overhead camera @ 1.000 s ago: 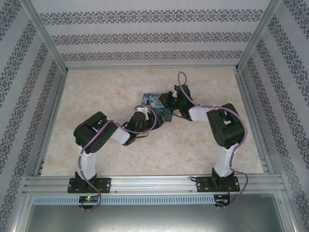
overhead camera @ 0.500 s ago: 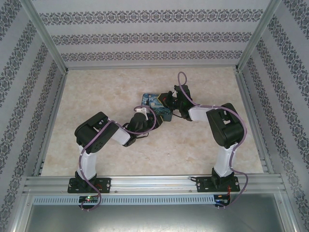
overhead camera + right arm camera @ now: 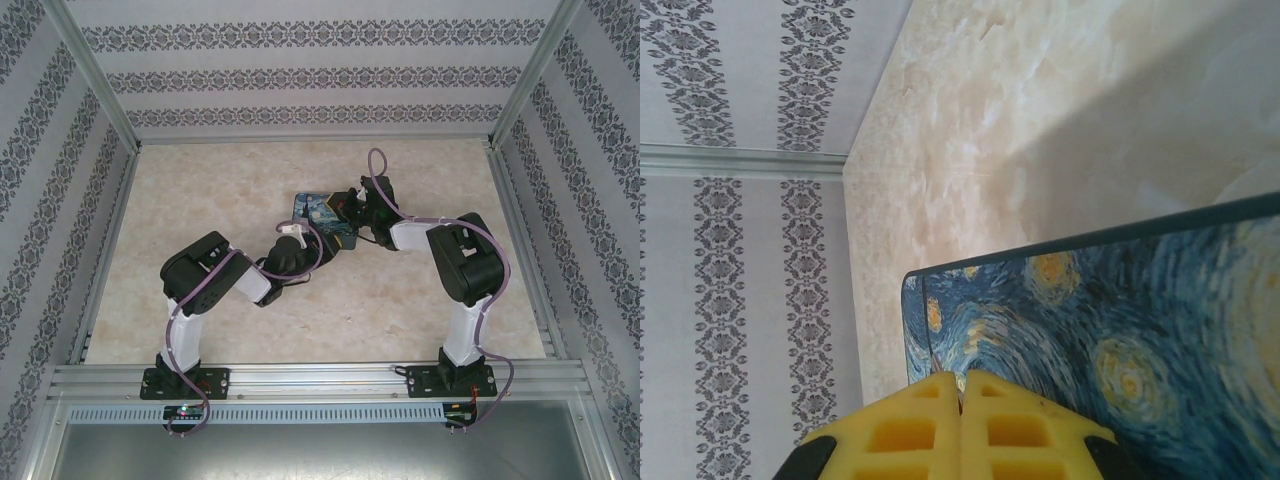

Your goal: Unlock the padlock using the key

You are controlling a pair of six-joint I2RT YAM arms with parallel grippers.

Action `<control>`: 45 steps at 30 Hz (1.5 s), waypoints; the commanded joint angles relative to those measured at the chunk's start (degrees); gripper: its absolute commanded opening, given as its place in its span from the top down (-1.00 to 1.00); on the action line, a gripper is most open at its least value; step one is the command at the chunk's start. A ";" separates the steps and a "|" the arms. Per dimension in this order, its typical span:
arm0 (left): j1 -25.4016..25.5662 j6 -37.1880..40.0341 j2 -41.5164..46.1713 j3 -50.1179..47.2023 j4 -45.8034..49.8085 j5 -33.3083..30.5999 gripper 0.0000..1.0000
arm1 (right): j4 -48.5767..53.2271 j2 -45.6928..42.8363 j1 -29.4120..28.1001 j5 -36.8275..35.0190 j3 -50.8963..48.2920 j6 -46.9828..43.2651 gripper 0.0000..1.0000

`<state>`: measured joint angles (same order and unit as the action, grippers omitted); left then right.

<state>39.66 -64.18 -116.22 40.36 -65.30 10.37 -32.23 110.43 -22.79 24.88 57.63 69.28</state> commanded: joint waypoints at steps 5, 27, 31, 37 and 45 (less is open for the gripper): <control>1.64 -7.41 -0.55 -2.86 -7.78 -1.20 -0.02 | 1.98 2.15 -0.94 0.08 -1.59 0.51 1.00; 2.17 -7.54 -3.37 -1.26 -0.34 -4.37 0.17 | 0.71 2.67 -0.94 0.07 -2.31 1.15 1.00; 2.09 -7.72 -4.48 -0.90 1.22 -5.35 0.16 | 0.45 2.75 -0.85 0.08 -2.34 1.28 1.00; 2.09 -8.07 -5.83 -0.99 1.84 -6.14 0.17 | 0.16 2.88 -0.86 0.22 -2.41 1.39 1.00; 2.09 -8.14 -6.48 -0.73 2.50 -6.23 0.37 | -0.39 3.43 -0.70 0.38 -2.46 1.70 1.00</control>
<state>41.28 -69.45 -119.22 40.29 -69.93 4.01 -34.92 111.15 -22.79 24.91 57.10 70.65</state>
